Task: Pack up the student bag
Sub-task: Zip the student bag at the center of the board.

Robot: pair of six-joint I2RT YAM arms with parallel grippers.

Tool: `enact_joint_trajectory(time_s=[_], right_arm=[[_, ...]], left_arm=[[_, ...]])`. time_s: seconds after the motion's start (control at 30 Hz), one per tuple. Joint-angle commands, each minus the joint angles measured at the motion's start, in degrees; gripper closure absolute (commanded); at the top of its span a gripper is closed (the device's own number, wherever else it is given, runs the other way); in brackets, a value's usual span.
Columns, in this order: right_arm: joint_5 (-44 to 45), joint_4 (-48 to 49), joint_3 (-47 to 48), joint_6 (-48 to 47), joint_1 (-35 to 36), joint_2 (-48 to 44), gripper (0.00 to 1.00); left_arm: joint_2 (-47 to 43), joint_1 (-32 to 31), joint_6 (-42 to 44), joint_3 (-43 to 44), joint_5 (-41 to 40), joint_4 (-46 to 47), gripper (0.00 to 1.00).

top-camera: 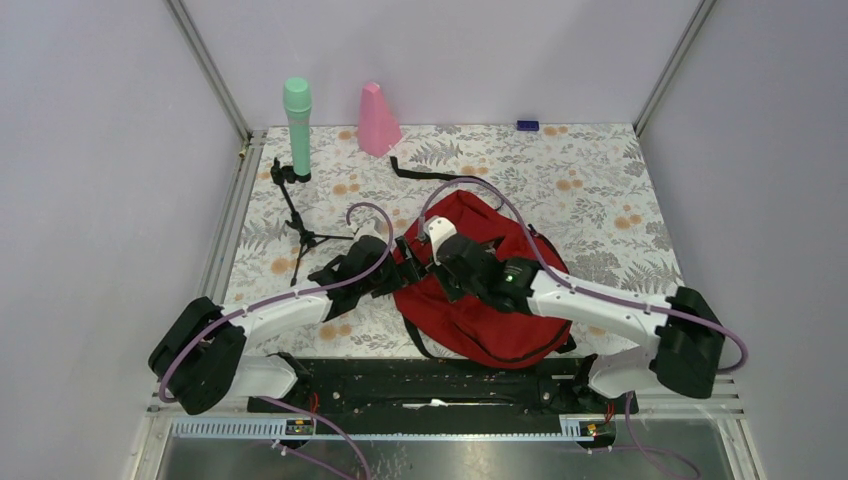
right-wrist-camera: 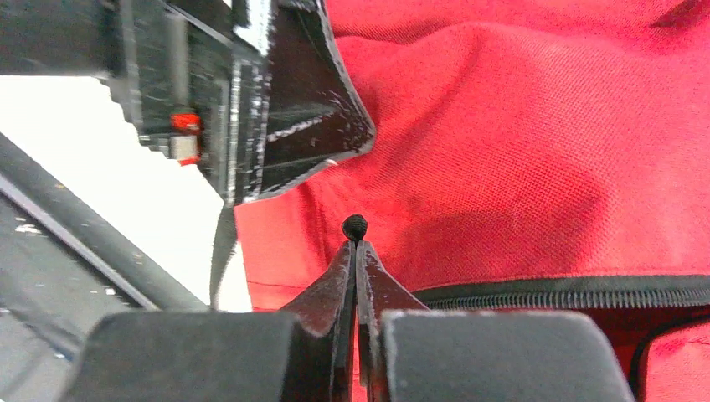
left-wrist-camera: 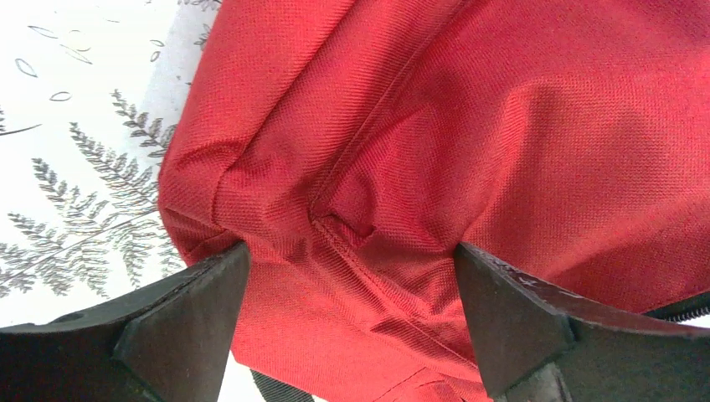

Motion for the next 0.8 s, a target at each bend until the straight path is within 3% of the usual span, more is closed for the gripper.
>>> enact_joint_trajectory(time_s=[0.0,0.37,0.47,0.6,0.77], right_arm=[[-4.7,9.2,-3.8,5.3,0.4,-7.6,1.00],[1.0,14.3,-8.1,3.0,0.5,-13.1,1.00],[6.0,14.6,-8.9,2.4,0.5,-15.3,1.00],[14.9,11.7,-7.6,1.8,0.5,-15.7,1.00],[19.5,11.0,-5.1,0.1,0.5,-16.2,1.00]], left_arm=[[1.3,-1.4,-2.0,-0.1,1.5,5.8,0.11],[1.0,-2.9,-3.2,-1.4,0.5,7.6,0.83],[0.0,-2.9,-2.9,-1.9,-0.5,6.7,0.97],[-0.5,-2.9,-1.9,-2.1,-1.4,5.1,1.00],[-0.3,-3.0,1.3,-2.4,-2.4,4.5,1.00]])
